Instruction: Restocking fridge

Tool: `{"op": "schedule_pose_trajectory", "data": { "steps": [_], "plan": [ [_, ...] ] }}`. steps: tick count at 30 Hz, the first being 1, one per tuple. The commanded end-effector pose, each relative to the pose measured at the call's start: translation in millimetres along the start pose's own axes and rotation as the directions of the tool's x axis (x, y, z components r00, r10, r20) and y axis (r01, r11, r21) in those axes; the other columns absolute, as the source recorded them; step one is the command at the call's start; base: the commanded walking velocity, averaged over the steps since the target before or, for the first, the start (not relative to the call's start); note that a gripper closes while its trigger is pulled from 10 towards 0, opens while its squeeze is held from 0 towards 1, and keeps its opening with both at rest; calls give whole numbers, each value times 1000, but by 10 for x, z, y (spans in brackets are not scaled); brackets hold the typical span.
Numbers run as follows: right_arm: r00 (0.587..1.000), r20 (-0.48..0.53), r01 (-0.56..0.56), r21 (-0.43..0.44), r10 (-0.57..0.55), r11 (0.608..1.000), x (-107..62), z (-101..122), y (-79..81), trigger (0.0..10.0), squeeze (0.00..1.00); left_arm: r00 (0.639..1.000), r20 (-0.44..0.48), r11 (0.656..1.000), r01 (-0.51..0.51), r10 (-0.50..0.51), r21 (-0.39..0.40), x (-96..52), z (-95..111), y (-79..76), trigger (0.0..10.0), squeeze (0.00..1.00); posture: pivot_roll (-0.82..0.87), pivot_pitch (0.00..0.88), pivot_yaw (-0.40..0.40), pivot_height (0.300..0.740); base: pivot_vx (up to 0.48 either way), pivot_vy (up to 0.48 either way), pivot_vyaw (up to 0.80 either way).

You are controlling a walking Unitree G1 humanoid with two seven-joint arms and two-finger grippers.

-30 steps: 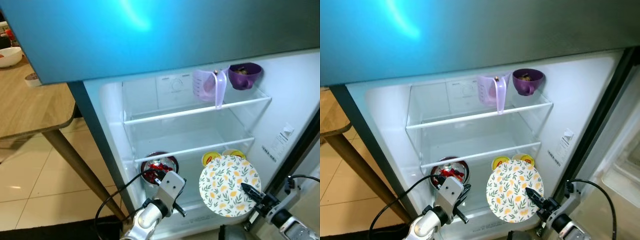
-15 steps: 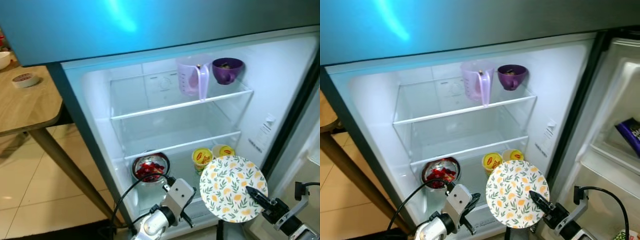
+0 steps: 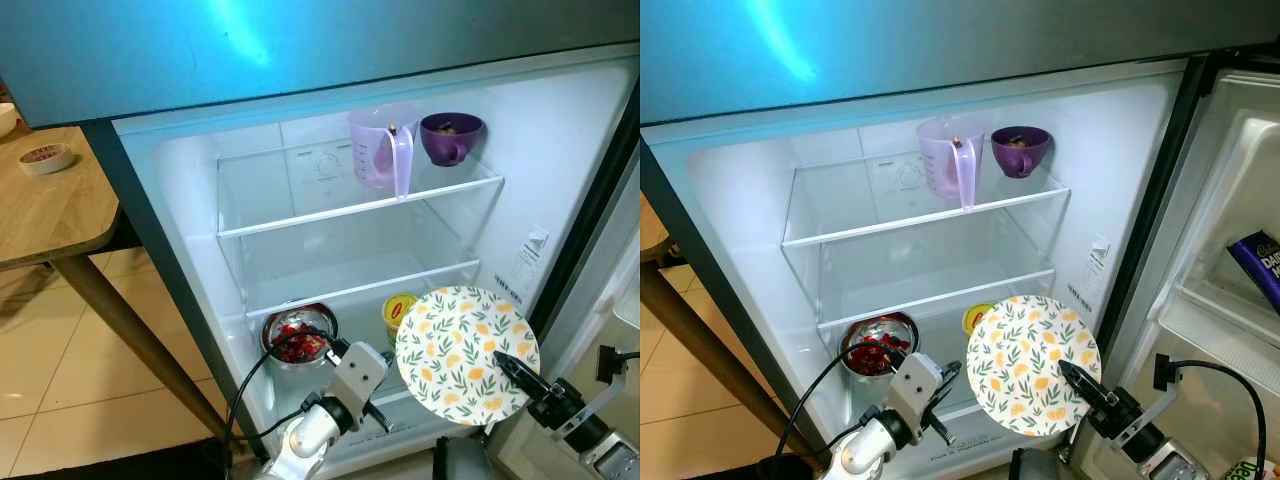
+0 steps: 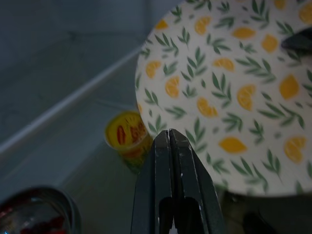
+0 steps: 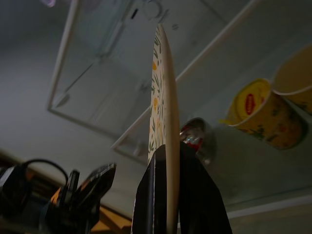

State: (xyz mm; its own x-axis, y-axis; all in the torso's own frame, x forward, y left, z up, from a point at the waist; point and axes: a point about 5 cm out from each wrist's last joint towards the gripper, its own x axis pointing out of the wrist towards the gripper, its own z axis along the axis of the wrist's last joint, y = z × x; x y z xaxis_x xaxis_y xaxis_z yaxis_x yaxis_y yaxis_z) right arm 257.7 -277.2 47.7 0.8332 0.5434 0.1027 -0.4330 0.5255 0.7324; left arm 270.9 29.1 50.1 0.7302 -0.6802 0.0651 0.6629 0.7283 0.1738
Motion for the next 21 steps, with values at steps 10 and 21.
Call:
{"op": "schedule_pose_trajectory", "data": {
  "steps": [10,21],
  "plan": [
    [998,-42,-48,23,49,999,270,-64,100,10000,0,956,95,959,-269,277,-86,-93,103,285,10000,0,-96,8,44,416,0,0,0],
    [988,-23,-153,-32,152,988,692,15,339,10000,0,906,89,903,-397,414,-161,-215,87,412,10000,0,-88,12,46,391,0,0,0]
  ]
}}
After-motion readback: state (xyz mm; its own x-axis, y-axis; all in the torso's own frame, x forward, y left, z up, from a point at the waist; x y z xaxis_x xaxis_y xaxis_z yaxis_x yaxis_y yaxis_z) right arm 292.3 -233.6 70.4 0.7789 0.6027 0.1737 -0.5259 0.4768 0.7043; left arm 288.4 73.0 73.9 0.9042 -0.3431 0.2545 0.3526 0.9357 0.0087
